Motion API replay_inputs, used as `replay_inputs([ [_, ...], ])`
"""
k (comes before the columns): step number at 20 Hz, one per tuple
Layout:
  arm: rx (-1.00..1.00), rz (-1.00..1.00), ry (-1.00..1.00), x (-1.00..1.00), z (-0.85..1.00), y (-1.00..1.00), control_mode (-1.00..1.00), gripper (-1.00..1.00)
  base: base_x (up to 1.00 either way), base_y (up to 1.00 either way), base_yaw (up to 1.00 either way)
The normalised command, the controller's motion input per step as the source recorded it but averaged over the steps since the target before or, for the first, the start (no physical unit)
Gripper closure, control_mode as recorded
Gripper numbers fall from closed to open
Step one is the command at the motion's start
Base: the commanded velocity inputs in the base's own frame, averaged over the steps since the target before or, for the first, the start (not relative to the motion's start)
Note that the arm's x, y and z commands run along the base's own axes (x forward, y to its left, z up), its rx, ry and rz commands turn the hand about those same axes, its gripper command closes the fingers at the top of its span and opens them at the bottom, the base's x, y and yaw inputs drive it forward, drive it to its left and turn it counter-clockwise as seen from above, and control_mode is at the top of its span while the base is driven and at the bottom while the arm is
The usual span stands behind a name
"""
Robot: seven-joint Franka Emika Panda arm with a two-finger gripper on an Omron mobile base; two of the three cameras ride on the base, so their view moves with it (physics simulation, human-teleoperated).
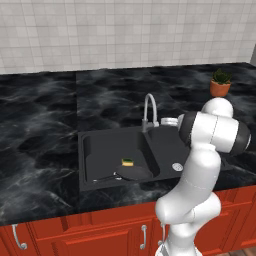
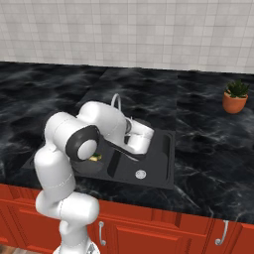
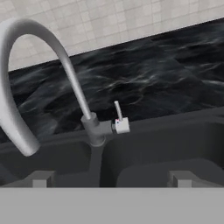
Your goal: Pick the pan and sponge and place them into the sink. Then turn on the water.
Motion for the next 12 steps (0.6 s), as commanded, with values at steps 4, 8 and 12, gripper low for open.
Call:
replay_inputs([
  [4,0.11,0.29,0.0,0.2,0.16,-0.67,-1.0,-1.0,0.0,0.0,0.0],
  [8,0.13,0.29,0.0,0.21,0.19,-0.68,-1.0,-1.0,0.0,0.0,0.0],
  [12,0.15,0.29,0.0,0.28,0.08,-0.65,-1.0,-1.0,0.0,0.0,0.0],
])
